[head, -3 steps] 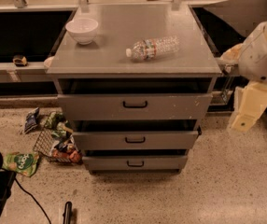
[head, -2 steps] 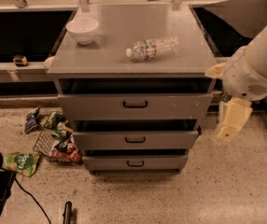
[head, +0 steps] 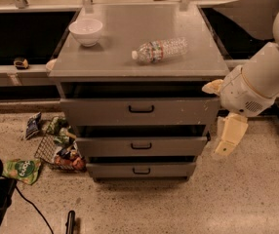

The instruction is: Open top drawer

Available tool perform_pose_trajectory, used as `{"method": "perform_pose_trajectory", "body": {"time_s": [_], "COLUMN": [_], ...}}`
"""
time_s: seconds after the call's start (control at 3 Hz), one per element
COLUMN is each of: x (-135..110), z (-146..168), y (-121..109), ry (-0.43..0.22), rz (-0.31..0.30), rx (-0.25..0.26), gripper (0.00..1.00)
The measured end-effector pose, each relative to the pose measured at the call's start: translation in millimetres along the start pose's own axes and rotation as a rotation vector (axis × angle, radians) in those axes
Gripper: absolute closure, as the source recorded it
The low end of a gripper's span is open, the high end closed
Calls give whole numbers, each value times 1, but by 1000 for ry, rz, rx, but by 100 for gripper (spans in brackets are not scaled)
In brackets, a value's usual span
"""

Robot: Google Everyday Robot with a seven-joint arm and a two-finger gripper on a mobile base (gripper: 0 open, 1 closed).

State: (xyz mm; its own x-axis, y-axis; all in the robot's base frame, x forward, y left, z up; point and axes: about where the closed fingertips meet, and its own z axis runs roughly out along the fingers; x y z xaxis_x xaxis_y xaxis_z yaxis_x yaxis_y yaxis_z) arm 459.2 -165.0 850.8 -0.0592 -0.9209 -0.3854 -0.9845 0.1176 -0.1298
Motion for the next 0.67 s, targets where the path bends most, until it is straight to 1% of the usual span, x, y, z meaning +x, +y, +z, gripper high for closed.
{"method": "perform_pose_trajectory", "body": {"time_s": [0.33,0.67], "x": [15,38], "z": [27,68], "y": [-15,-39], "ry": [21,51], "rz": [-23,-65], "rx": [-2,9], "gripper": [0,0]}}
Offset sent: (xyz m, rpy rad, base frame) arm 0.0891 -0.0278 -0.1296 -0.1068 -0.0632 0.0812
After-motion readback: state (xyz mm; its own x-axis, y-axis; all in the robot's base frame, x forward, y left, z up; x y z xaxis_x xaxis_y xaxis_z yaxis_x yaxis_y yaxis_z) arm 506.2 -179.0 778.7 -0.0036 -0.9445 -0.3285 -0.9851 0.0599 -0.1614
